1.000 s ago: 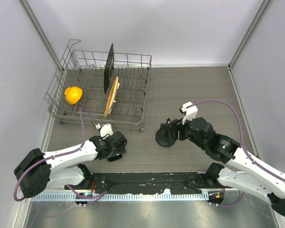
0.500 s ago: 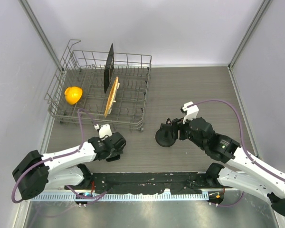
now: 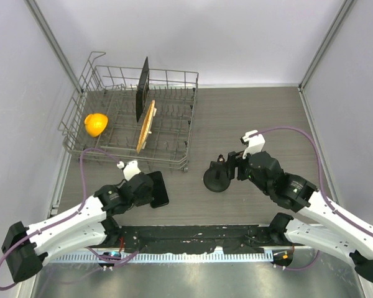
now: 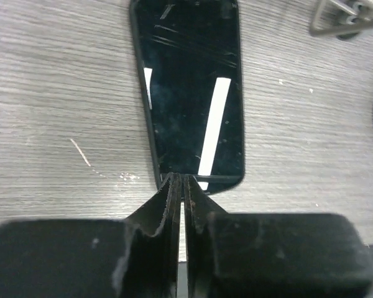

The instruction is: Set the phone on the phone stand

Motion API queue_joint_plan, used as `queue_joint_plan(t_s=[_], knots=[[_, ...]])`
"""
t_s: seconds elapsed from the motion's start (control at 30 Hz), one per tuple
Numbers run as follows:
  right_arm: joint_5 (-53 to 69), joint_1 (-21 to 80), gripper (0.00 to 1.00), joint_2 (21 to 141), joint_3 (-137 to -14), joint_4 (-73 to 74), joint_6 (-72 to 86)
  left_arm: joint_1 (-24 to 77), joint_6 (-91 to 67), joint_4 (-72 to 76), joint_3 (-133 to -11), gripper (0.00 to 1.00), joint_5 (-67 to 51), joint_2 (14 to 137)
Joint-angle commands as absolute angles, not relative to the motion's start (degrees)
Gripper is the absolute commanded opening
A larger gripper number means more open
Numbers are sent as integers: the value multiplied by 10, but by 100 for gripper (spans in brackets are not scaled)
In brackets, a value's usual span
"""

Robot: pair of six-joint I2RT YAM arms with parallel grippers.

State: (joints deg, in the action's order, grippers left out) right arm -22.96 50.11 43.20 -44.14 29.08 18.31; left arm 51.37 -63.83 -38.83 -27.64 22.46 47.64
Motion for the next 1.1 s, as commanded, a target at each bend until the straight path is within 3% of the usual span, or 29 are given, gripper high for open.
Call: queue_joint_plan(t_s=[0.0,0.07,0.1,0.13,0.2,0.67,1.07], knots=[[-251,500,72,409,-465,281,186,514,-628,-399,-295,2,193,436],[-243,501,72,409,-467,281,187,514,-629,-413,-300,11,193,433],[-235,501,72,410,-468,283,186,515,-629,-417,-302,37,199,438],[-234,500,72,410,-469,286,187,514,-628,-418,-308,51,200,443],[-233,501,72,410,-471,287,182,514,-621,-415,-316,100,199,456],[-236,500,72,392,-461,284,178,515,-621,-406,-430,100,286,706],[-237,500,72,386,-451,279,179,515,-618,-341,-412,100,294,774]])
